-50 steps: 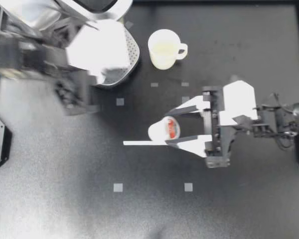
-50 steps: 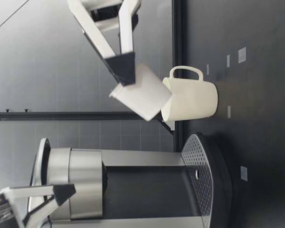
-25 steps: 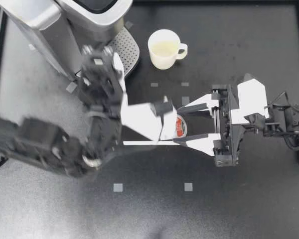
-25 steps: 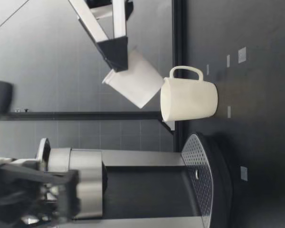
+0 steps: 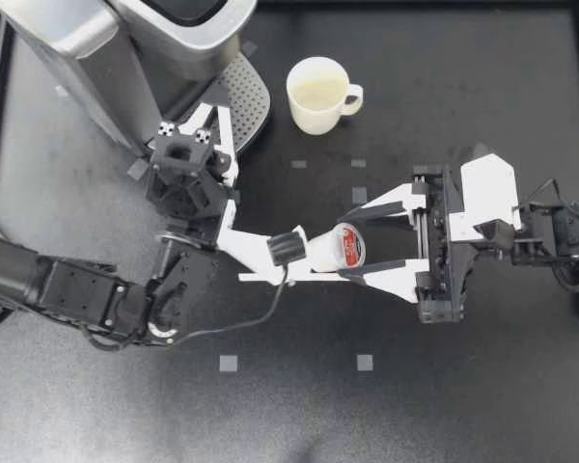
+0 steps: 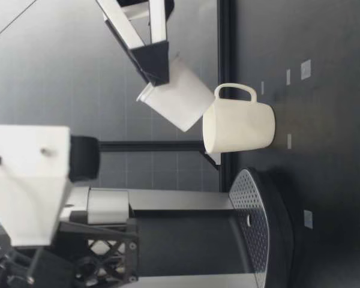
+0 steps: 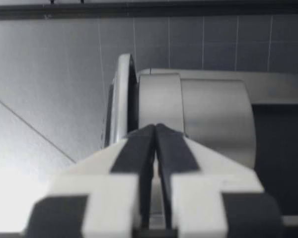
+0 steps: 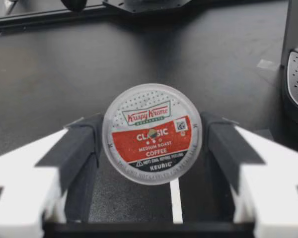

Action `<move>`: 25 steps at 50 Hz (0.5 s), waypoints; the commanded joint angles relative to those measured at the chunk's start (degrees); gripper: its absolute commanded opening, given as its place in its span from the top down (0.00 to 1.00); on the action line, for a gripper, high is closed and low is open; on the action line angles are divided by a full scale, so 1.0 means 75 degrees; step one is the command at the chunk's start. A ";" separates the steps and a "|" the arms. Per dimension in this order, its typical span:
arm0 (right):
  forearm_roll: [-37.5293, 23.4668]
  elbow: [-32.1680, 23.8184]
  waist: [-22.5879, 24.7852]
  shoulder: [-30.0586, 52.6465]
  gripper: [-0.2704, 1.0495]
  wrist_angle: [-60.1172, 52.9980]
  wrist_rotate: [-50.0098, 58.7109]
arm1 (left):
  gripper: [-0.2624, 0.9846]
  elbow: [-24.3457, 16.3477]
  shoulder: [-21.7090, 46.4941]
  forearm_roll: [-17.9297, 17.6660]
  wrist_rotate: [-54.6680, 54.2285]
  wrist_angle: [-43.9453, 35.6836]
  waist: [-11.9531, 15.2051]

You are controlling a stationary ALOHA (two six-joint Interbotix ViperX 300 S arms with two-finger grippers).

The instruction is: Place the coffee capsule inside the capsule container, then place the cup onto the center of the cup tray.

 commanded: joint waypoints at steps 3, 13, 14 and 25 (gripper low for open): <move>0.0000 -0.0082 -0.0035 -0.0164 0.35 -0.0070 0.0000 | 0.71 0.0082 -0.0352 0.0211 -0.0035 -0.0094 0.0234; 0.0000 -0.0082 -0.0035 -0.0176 0.35 -0.0035 -0.0012 | 0.71 0.0223 -0.0410 0.0363 -0.0035 -0.0176 0.0563; 0.0000 -0.0082 -0.0047 -0.0188 0.35 -0.0023 -0.0012 | 0.71 0.0234 -0.0410 0.0398 -0.0035 -0.0188 0.0586; 0.0000 -0.0094 -0.0047 -0.0199 0.35 0.0094 -0.0035 | 0.71 0.0281 -0.0527 0.0645 -0.0059 -0.0176 0.0773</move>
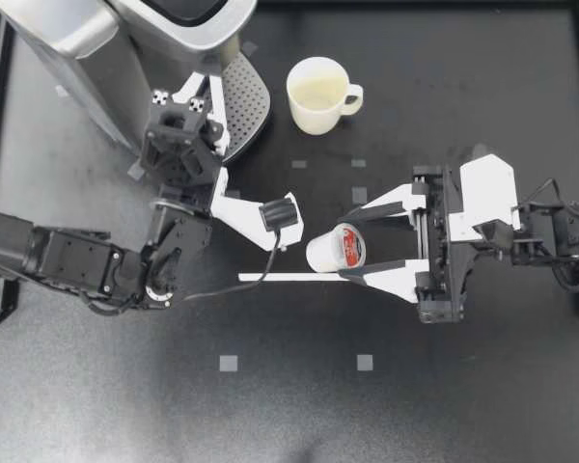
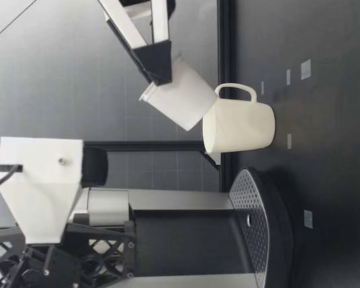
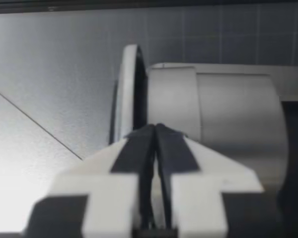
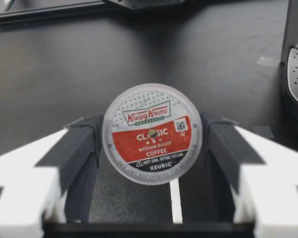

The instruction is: Place the coffee capsule inside the capsule container, then place the cup onto the center of the cup tray.

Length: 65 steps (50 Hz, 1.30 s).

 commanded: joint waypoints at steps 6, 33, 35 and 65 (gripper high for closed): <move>0.0000 -0.0094 -0.0047 -0.0199 0.35 0.0000 0.0012 | 0.71 0.0035 -0.0457 0.0246 -0.0047 0.0094 0.0164; 0.0012 -0.0187 -0.0047 -0.0328 0.35 0.0012 0.0070 | 0.71 0.0117 -0.1512 0.1020 -0.0598 0.0070 0.0504; 0.0012 -0.0199 -0.0035 -0.0375 0.35 0.0012 0.0070 | 0.71 0.0129 -0.1641 0.1020 -0.0809 -0.0059 0.0527; 0.0012 -0.0340 -0.0047 -0.0715 0.35 0.0012 0.0070 | 0.71 0.0680 -0.3516 0.0937 -0.4020 -0.2613 0.1816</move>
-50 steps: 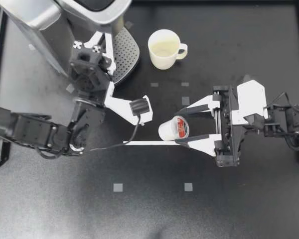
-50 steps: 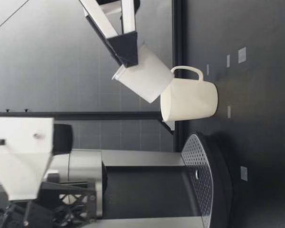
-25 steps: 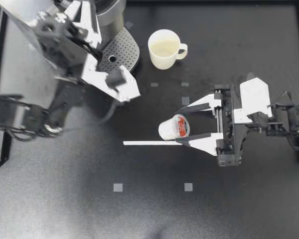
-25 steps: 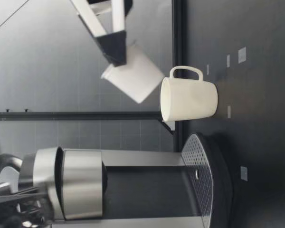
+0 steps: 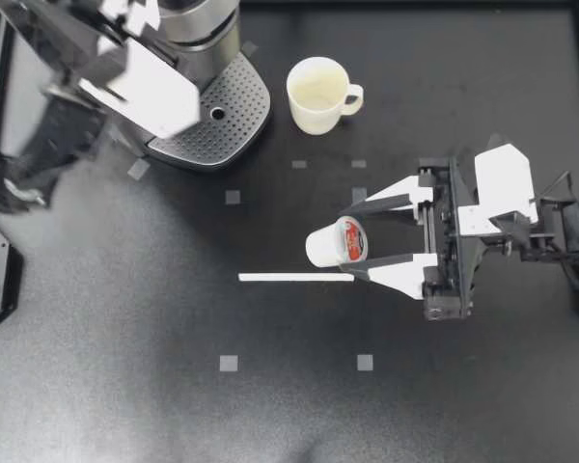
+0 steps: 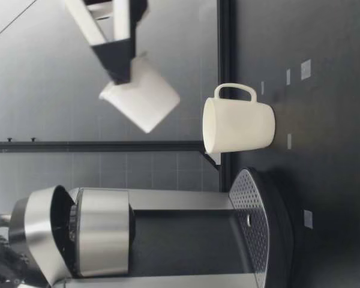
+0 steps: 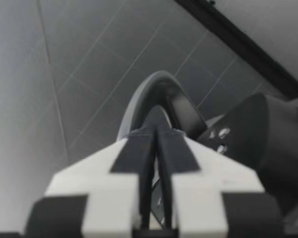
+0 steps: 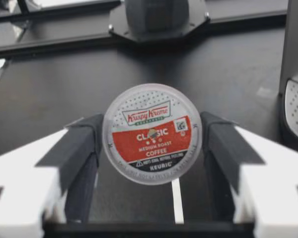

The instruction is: Place the coffee capsule inside the capsule container, then place the cup onto the center of the cup tray.

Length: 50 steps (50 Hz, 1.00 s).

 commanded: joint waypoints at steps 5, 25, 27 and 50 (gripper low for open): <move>0.0012 -0.0258 -0.0035 -0.0223 0.35 -0.0035 0.0000 | 0.71 0.0141 -0.0691 0.0023 -0.0762 -0.0527 0.0516; 0.0012 -0.0375 -0.0023 -0.0246 0.35 -0.0035 0.0012 | 0.71 0.0785 -0.1629 0.0023 -0.2449 -0.1898 0.1512; 0.0012 -0.0387 -0.0035 -0.0258 0.35 -0.0059 0.0012 | 0.71 0.0820 -0.1652 0.0023 -0.2531 -0.2004 0.1605; 0.0012 -0.0961 -0.0305 -0.0457 0.35 -0.0340 -0.0562 | 0.71 0.0879 -0.1781 0.0023 -0.2883 -0.2145 0.2027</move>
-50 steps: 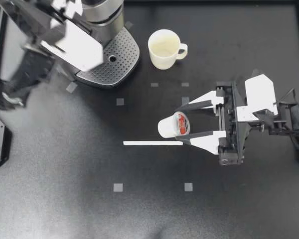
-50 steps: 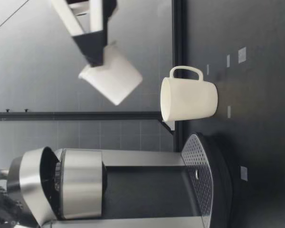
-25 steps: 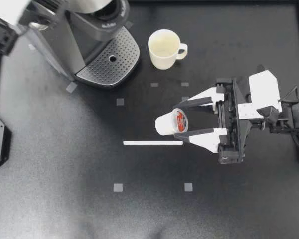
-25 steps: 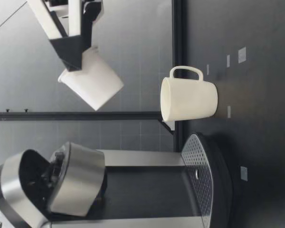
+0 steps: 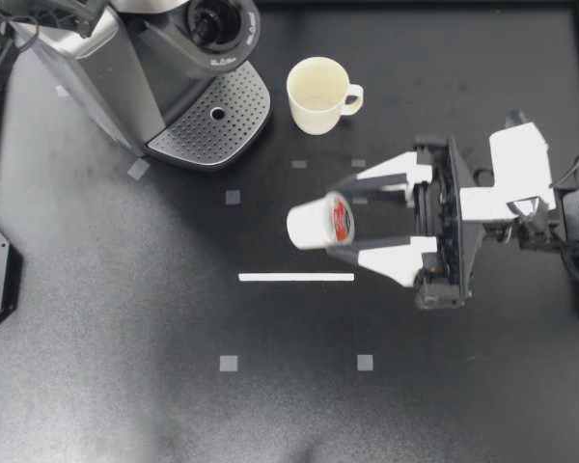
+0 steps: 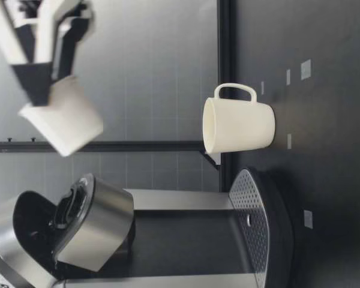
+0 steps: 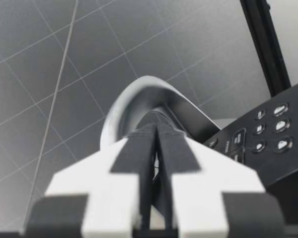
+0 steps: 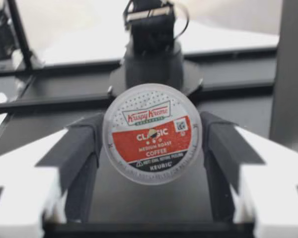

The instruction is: Place the coffee capsule inside the capsule container, then place the cup onto the center of the cup tray.

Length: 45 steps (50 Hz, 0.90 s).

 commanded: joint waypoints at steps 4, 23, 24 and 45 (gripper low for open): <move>0.0012 -0.0445 -0.0305 -0.0270 0.35 -0.0199 -0.0281 | 0.71 -0.0059 -0.0258 0.0023 -0.0082 -0.0094 0.0187; -0.0012 -0.1758 -0.1828 -0.0234 0.35 0.0680 -0.0703 | 0.71 0.0035 -0.1418 0.0070 -0.1758 -0.2402 0.0187; -0.0012 -0.1852 -0.1922 -0.0223 0.35 0.0809 -0.0703 | 0.71 0.0070 -0.1500 0.0070 -0.1828 -0.2414 0.0187; -0.0258 -0.3527 -0.2309 0.0539 0.35 0.3246 -0.1535 | 0.71 0.0504 -0.2098 0.0070 -0.1934 -0.2813 0.0187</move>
